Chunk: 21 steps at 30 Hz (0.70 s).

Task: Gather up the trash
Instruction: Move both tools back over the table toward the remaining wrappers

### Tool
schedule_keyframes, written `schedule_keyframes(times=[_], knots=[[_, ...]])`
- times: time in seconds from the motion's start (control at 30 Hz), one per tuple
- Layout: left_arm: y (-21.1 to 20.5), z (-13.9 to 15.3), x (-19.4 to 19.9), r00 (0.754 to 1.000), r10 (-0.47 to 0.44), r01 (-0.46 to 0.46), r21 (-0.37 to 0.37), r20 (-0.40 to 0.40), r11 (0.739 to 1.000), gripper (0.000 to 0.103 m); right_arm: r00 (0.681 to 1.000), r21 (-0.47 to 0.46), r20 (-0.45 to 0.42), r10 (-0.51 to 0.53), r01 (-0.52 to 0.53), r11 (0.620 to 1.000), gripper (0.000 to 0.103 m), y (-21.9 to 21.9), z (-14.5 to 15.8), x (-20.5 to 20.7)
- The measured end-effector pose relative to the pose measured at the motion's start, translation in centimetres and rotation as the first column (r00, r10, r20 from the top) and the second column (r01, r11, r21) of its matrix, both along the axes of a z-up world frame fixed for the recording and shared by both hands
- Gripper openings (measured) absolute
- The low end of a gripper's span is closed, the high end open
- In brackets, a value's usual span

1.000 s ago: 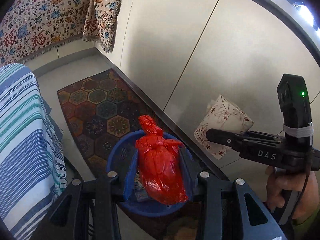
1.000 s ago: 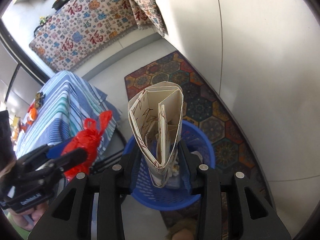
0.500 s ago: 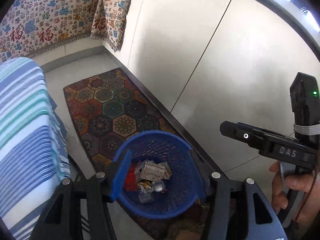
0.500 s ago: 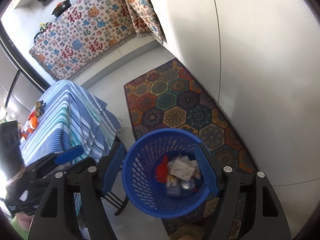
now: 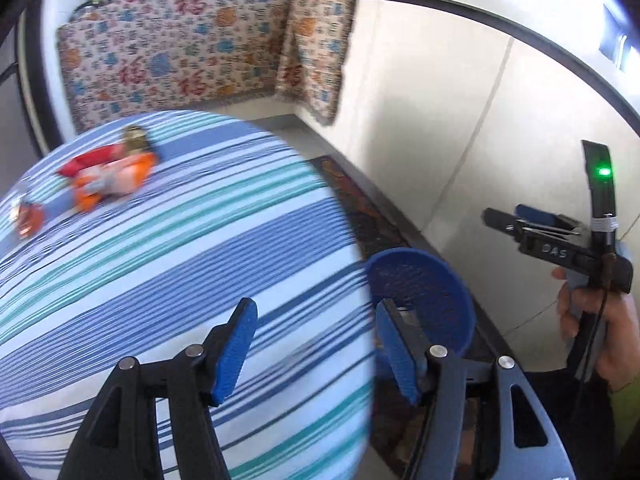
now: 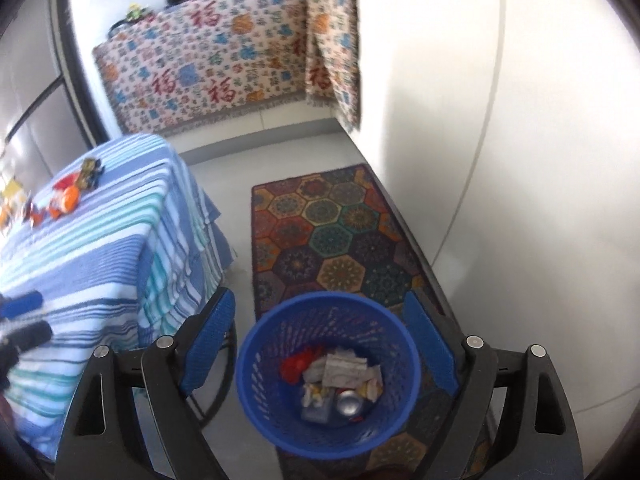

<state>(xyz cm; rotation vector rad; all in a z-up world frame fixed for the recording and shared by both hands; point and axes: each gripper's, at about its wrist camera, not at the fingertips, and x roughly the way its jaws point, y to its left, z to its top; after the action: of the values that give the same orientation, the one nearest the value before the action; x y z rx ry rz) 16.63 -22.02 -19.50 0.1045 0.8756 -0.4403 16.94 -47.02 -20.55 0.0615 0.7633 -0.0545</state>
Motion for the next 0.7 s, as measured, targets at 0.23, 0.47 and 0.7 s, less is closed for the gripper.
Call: schedule_keyframes(times=[0.23,0.47,0.7], knots=[[11.6,-0.7,0.5,0.974,0.227,-0.226,0.059,-0.002,0.972,0.063,0.976,-0.053,0.061,0.209,-0.206,0.977,0.092,10.9,1.5,-0.5],[19.2,-1.6,2.3,0.929,0.369,-0.368,0.125,0.019,0.921,0.063,0.919,0.019,-0.025,0.392,-0.392,0.92,0.097,24.8,1.0,2.2],[22.1,-1.9,2.8,0.917,0.4,-0.399,0.117,0.018,0.91,0.083,0.896,-0.026,-0.152,0.417,-0.425,0.905,0.094,31.5,-2.7,8.6]])
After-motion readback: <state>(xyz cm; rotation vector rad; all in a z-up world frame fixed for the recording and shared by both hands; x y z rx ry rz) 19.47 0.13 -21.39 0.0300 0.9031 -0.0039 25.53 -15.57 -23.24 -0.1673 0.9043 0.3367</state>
